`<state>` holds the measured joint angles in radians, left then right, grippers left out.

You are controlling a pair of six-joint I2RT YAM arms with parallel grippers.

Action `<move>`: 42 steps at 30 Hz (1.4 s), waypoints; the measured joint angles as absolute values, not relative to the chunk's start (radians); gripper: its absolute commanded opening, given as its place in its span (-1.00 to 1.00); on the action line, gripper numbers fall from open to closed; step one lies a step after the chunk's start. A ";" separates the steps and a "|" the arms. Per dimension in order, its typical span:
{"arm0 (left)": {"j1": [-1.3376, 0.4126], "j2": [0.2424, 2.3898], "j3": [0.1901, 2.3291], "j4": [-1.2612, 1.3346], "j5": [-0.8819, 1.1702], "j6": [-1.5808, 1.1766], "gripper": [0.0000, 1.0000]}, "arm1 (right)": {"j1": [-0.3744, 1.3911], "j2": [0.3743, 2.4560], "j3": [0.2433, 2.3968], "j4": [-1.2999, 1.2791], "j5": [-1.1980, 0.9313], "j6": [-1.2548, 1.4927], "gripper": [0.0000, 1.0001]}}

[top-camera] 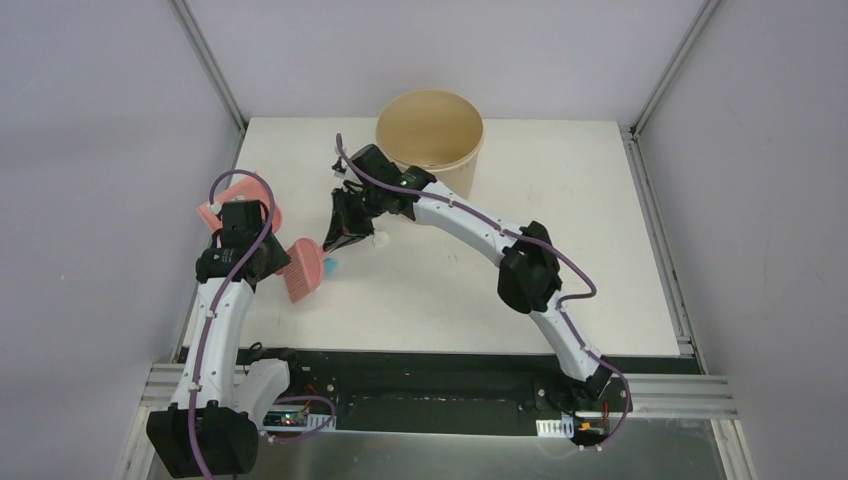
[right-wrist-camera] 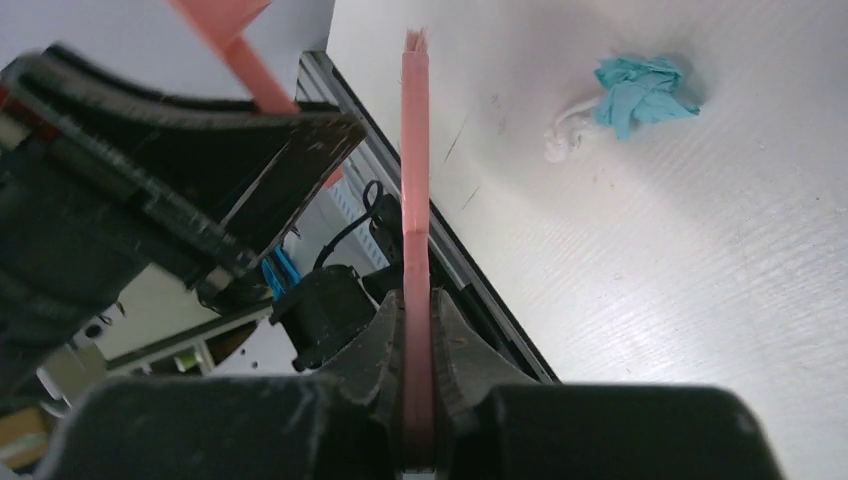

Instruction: Sweep away the paper scraps from the table

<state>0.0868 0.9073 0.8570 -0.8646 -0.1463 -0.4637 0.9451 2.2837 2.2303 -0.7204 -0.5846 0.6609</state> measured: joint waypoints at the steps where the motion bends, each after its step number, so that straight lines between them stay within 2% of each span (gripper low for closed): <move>1: 0.087 0.907 0.856 -0.865 -0.146 -0.464 -1.00 | 0.943 2.302 2.231 -0.708 -0.587 0.699 -1.00; 8: 0.087 0.908 0.855 -0.863 -0.130 -0.463 -1.00 | 0.918 2.409 2.263 -0.713 -0.499 0.783 -1.00; 15: 0.087 0.908 0.855 -0.863 -0.128 -0.463 -1.00 | 0.894 2.383 2.182 -0.743 -0.394 0.784 -1.00; 22: 0.087 0.907 0.855 -0.862 -0.125 -0.460 -1.00 | 0.858 2.050 1.747 -0.739 -0.356 0.778 -1.00; 25: 0.087 0.907 0.855 -0.862 -0.121 -0.459 -1.00 | 0.830 1.907 1.627 -0.780 -0.344 0.754 -1.00; 28: 0.087 0.905 0.855 -0.862 -0.121 -0.458 -1.00 | 0.808 1.832 1.607 -0.804 -0.344 0.720 -1.00; 32: 0.087 0.904 0.855 -0.861 -0.121 -0.458 -1.00 | 0.823 1.831 1.708 -0.803 -0.347 0.680 -1.00; 36: 0.087 0.903 0.855 -0.860 -0.121 -0.457 -1.00 | 0.843 1.912 1.923 -0.780 -0.323 0.634 -1.00; 39: 0.087 0.903 0.855 -0.859 -0.121 -0.457 -1.00 | 0.874 2.035 2.155 -0.768 -0.215 0.500 -1.00; 42: 0.087 0.903 0.855 -0.859 -0.122 -0.456 -1.00 | 0.927 2.178 2.373 -0.721 0.001 0.260 -1.00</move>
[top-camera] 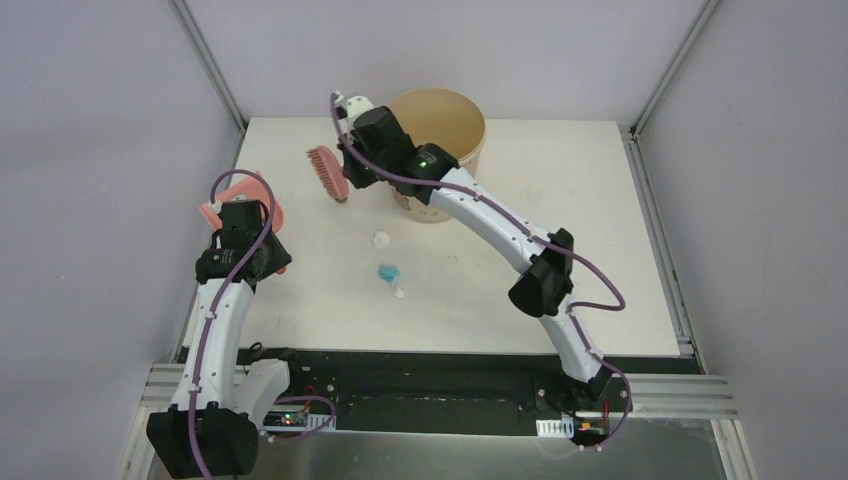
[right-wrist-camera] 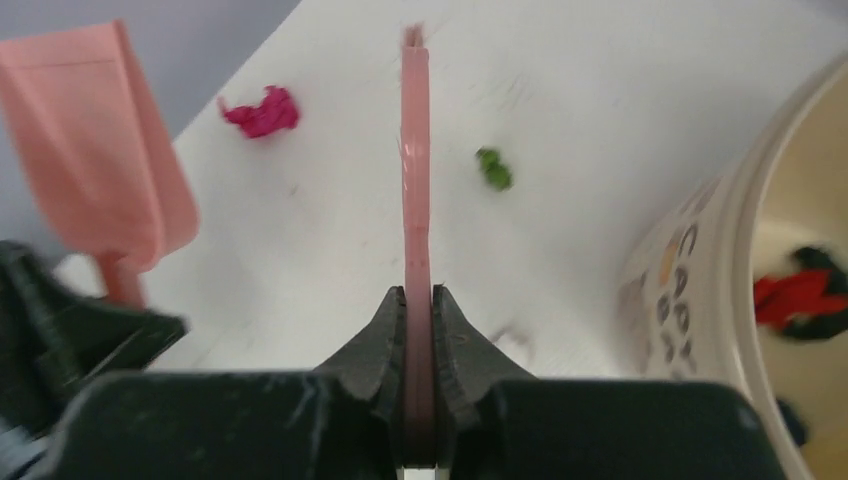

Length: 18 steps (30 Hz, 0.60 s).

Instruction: Sweep away the paper scraps from the table

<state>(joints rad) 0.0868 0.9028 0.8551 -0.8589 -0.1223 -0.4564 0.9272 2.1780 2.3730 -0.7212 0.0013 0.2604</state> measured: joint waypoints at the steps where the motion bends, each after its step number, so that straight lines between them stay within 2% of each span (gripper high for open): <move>1: 0.087 0.903 0.855 -0.859 -0.123 -0.456 -1.00 | 0.942 2.209 2.405 -0.698 0.056 0.191 -1.00; 4: 0.087 0.900 0.855 -0.859 -0.130 -0.456 -1.00 | 0.984 2.281 2.421 -0.601 0.186 -0.075 -1.00; 6: 0.087 0.897 0.855 -0.859 -0.130 -0.456 -1.00 | 0.997 2.287 2.341 -0.508 0.215 -0.236 -1.00; 11: 0.087 0.894 0.855 -0.859 -0.130 -0.456 -1.00 | 0.997 2.288 2.111 -0.323 0.225 -0.538 -1.00; 18: 0.087 0.894 0.855 -0.859 -0.129 -0.456 -1.00 | 1.000 2.291 1.960 -0.148 0.169 -0.998 -1.00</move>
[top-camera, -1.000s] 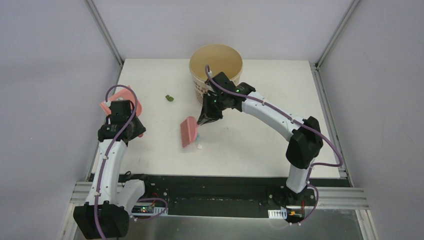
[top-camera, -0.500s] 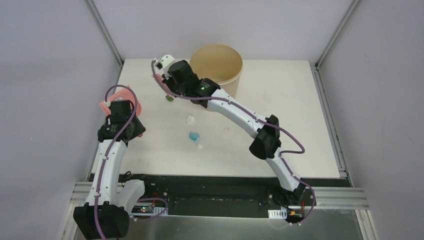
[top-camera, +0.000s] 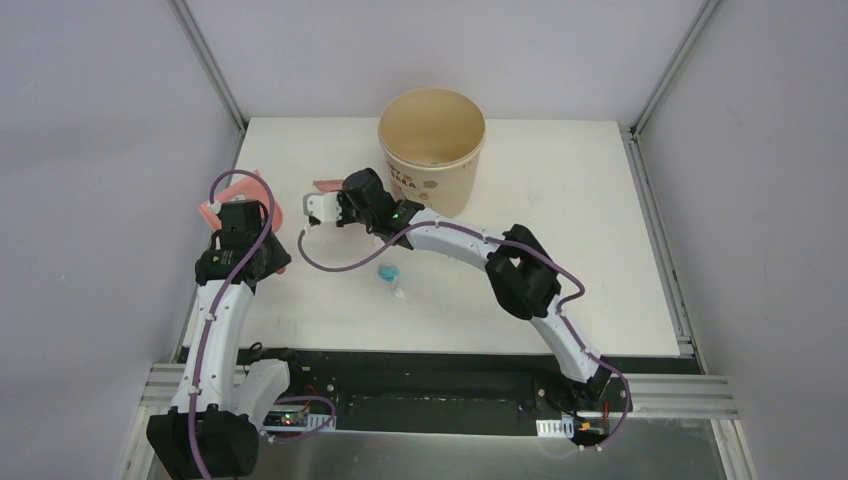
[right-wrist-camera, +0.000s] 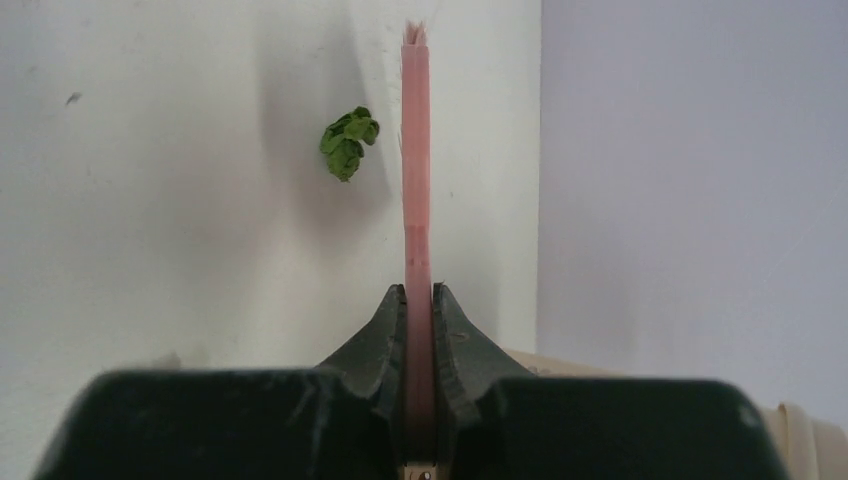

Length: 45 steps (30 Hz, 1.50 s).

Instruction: Sweep away the paper scraps from the table

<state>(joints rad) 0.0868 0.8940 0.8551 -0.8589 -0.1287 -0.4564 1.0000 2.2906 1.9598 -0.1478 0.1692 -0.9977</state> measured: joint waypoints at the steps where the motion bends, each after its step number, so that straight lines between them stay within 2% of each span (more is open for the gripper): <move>1: 0.087 0.894 0.855 -0.859 -0.129 -0.456 -1.00 | 1.003 2.291 1.932 -0.114 0.163 -1.047 -1.00; 13: 0.086 0.894 0.855 -0.859 -0.128 -0.456 -1.00 | 1.015 2.320 1.768 0.082 0.043 -1.426 -1.00; 18: 0.086 0.894 0.855 -0.859 -0.128 -0.456 -1.00 | 1.016 2.292 1.670 0.072 -0.017 -1.526 -1.00; 23: 0.085 0.894 0.855 -0.859 -0.119 -0.456 -1.00 | 1.029 2.139 1.630 -0.151 -0.051 -1.542 -1.00; 26: 0.085 0.894 0.855 -0.857 -0.108 -0.456 -1.00 | 1.061 2.041 1.630 -0.382 -0.057 -1.510 -1.00; 34: 0.084 0.906 0.855 -0.844 -0.076 -0.451 -1.00 | 1.240 1.827 1.536 -0.817 -0.029 -1.380 -1.00; 38: 0.071 0.908 0.855 -0.834 -0.053 -0.442 -1.00 | 1.266 1.740 1.526 -0.926 -0.026 -1.279 -1.00; 45: 0.029 0.923 0.882 -0.840 0.163 -0.411 -1.00 | 1.183 1.601 1.472 -0.959 0.037 -1.135 -1.00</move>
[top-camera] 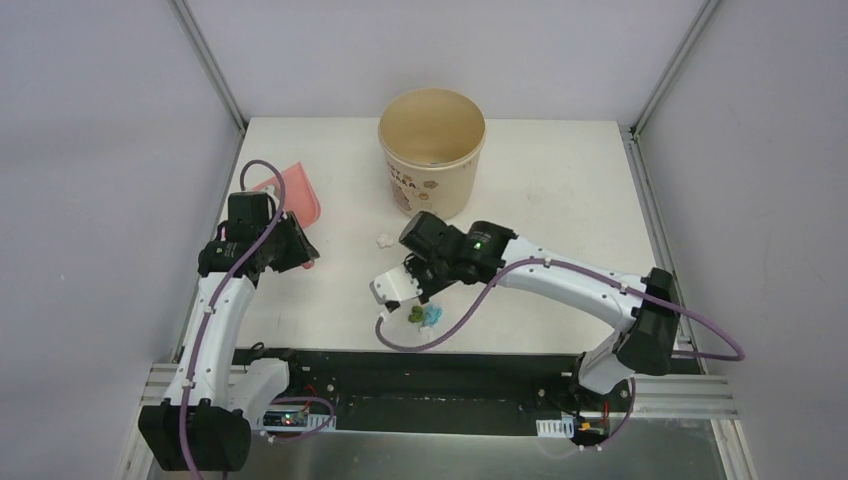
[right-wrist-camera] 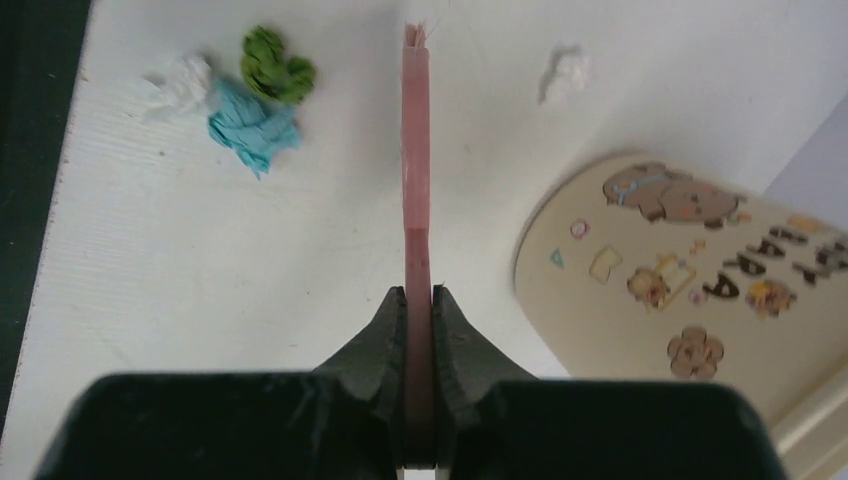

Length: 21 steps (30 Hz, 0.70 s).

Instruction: Sweep away the paper scraps from the table

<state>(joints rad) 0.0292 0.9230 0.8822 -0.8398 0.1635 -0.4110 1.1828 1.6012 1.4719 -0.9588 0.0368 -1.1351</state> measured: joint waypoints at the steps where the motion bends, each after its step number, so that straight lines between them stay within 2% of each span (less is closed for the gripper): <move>1: 0.017 0.929 0.898 -0.854 0.187 -0.411 -1.00 | 1.158 1.588 1.472 -0.958 0.036 -1.119 -1.00; 6: -0.071 0.941 1.056 -0.996 0.273 -0.387 -1.00 | 1.049 1.525 1.514 -1.052 -0.027 -1.055 -1.00; 10: -0.145 0.947 1.145 -1.128 0.293 -0.349 -1.00 | 1.051 1.471 1.579 -1.231 -0.188 -1.024 -1.00; 15: -0.232 0.995 1.097 -1.258 0.302 -0.323 -1.00 | 1.071 1.433 1.571 -1.368 -0.369 -0.968 -1.00; 21: -0.257 1.012 1.051 -1.382 0.297 -0.317 -1.00 | 1.068 1.514 1.523 -1.411 -0.416 -0.905 -1.00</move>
<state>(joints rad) -0.2565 1.0122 1.0512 -1.3823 0.2966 -0.3172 1.0683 1.5139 1.5234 -1.4105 -0.4156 -0.9051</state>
